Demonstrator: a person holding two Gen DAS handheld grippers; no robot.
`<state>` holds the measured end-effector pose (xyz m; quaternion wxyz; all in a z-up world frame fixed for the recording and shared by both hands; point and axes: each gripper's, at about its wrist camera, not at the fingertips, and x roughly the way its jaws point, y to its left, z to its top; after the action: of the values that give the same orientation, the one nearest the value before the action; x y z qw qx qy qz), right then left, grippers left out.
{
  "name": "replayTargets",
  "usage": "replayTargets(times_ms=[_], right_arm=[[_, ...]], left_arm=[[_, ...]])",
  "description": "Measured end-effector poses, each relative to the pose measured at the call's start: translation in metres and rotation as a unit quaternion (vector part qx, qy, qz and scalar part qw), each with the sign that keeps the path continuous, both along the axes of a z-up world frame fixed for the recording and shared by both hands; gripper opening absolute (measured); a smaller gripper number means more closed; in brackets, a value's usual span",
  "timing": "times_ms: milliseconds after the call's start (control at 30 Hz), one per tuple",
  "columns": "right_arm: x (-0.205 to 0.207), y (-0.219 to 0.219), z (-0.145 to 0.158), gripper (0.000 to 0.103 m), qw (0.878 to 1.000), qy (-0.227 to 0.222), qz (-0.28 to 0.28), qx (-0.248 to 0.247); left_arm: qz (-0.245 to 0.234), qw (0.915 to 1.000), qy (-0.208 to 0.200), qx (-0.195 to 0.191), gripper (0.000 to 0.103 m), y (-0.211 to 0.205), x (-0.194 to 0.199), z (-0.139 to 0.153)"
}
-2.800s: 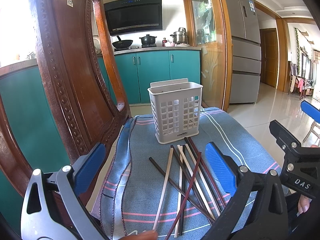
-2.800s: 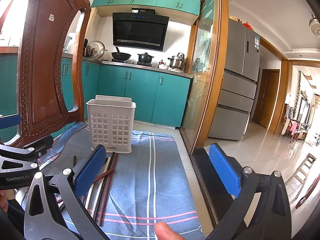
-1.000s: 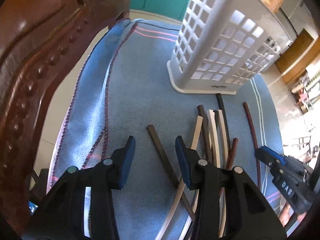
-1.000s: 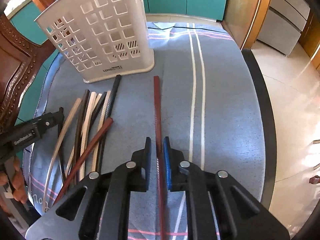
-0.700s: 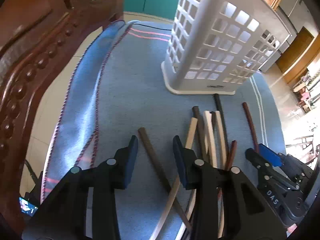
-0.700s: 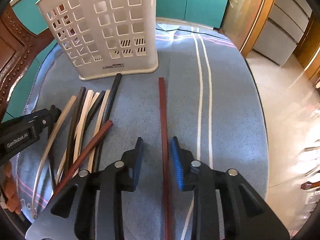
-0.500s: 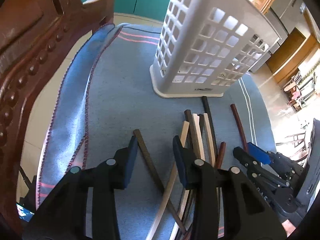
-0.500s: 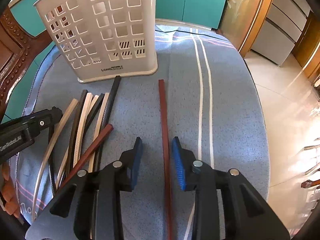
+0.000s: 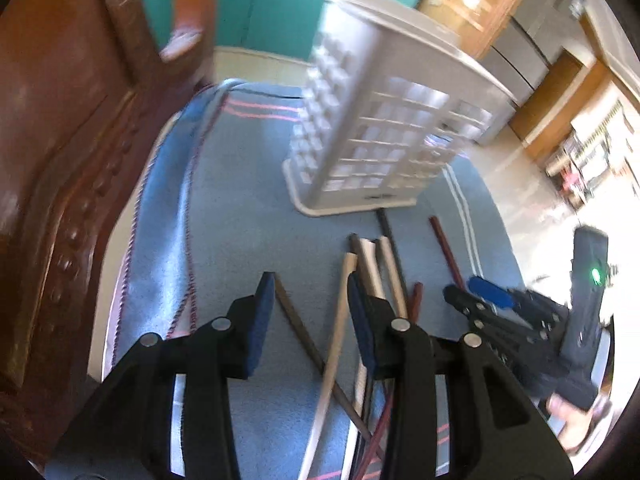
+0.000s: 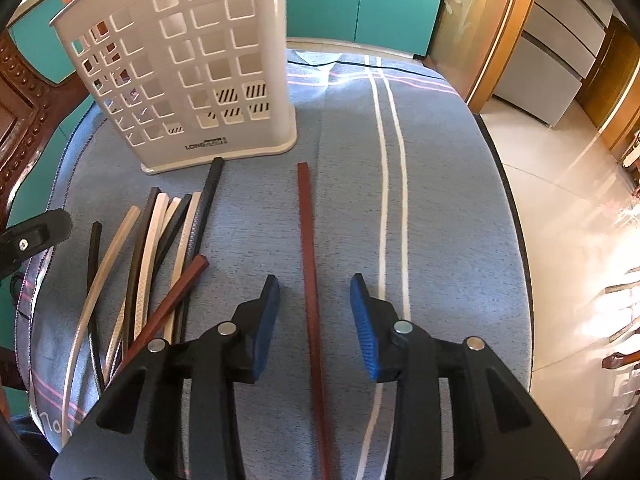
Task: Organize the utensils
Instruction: 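Close the right tool on the dark red chopstick while the left tool grips the light wooden one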
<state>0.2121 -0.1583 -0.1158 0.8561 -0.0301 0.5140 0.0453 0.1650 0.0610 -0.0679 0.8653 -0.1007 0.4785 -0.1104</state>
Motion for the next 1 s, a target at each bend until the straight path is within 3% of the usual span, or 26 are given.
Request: replayTargets(times_ms=[167, 400, 533, 767, 1000], right_arm=[[-0.001, -0.007, 0.001, 0.037, 1.0, 0.002, -0.002, 0.001], [-0.003, -0.012, 0.001, 0.037, 1.0, 0.003, -0.001, 0.0], [-0.003, -0.01, 0.0, 0.037, 1.0, 0.002, 0.0, -0.003], [0.004, 0.004, -0.001, 0.039, 1.0, -0.013, 0.004, -0.023], [0.011, 0.021, -0.002, 0.036, 0.999, -0.025, 0.014, -0.043]], left_arm=[[-0.046, 0.9973, 0.019, 0.053, 0.038, -0.028, -0.001, -0.013], [-0.049, 0.9923, 0.022, 0.111, 0.038, -0.052, 0.003, -0.026], [-0.05, 0.9908, 0.016, 0.124, 0.038, -0.062, 0.003, -0.026], [-0.036, 0.99, 0.014, 0.135, 0.01, -0.065, 0.008, -0.033], [-0.026, 0.9927, -0.023, 0.116, 0.005, -0.049, 0.002, -0.015]])
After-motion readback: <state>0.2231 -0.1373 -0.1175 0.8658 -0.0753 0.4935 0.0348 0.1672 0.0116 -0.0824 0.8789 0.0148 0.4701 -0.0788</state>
